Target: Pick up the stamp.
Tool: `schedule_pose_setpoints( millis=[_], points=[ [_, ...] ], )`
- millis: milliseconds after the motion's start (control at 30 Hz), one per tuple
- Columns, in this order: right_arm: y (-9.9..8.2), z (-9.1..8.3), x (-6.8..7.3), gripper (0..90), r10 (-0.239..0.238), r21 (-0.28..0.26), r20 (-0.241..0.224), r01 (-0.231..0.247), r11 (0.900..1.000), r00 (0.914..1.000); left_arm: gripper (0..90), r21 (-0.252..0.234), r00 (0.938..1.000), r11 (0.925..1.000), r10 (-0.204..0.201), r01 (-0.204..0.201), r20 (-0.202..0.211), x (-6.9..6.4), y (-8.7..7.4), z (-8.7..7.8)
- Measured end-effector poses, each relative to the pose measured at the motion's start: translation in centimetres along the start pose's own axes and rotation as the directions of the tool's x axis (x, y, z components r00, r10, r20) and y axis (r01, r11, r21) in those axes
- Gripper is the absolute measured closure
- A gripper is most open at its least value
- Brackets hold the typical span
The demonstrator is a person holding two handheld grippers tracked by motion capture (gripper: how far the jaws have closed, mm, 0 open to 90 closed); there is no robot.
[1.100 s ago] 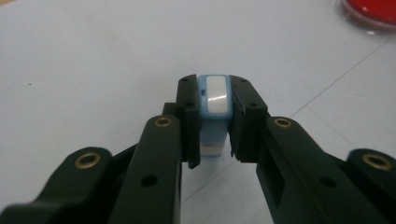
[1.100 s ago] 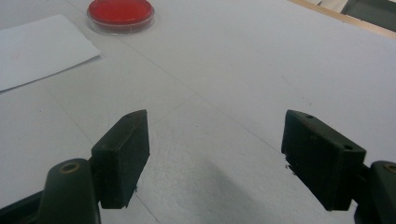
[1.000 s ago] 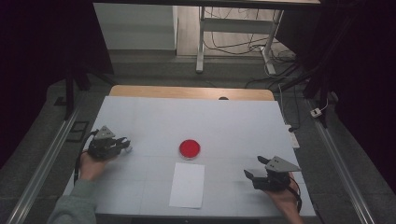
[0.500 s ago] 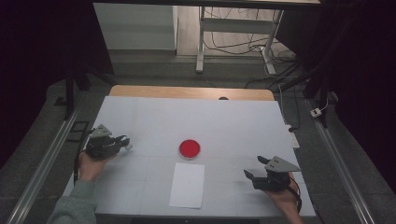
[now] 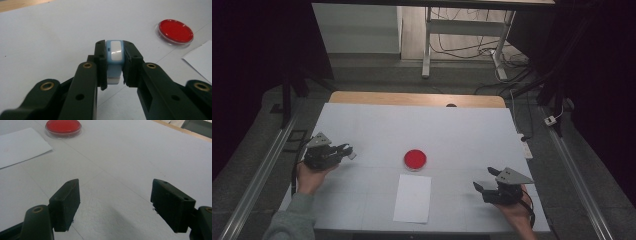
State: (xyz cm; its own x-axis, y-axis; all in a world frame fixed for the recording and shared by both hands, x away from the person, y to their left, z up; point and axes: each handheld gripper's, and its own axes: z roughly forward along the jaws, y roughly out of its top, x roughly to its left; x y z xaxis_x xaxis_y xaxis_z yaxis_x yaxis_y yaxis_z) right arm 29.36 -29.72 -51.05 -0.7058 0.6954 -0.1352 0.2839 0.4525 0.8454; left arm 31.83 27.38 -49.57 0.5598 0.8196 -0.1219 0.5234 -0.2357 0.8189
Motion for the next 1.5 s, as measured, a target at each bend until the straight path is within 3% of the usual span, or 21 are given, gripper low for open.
schedule_pose_setpoints(
  millis=[767,1033,1500],
  points=[
    [0.0,0.1,0.0,23.2,0.0,-0.002,0.001,0.0,1.0,1.0,75.6,-0.04,0.9968,0.9987,0.034,-0.031,0.073,-2.1,1.4,-0.5],
    [0.0,0.1,0.0,23.3,-0.001,-0.002,0.001,0.001,1.0,1.0,75.6,-0.077,0.9929,0.9942,0.081,-0.075,0.087,-3.4,2.1,-0.7],
    [0.0,0.1,0.0,23.5,-0.003,-0.003,0.0,0.003,1.0,1.0,75.3,-0.067,0.9866,0.9926,0.109,-0.101,0.122,-4.6,2.6,-0.4]
  ],
)
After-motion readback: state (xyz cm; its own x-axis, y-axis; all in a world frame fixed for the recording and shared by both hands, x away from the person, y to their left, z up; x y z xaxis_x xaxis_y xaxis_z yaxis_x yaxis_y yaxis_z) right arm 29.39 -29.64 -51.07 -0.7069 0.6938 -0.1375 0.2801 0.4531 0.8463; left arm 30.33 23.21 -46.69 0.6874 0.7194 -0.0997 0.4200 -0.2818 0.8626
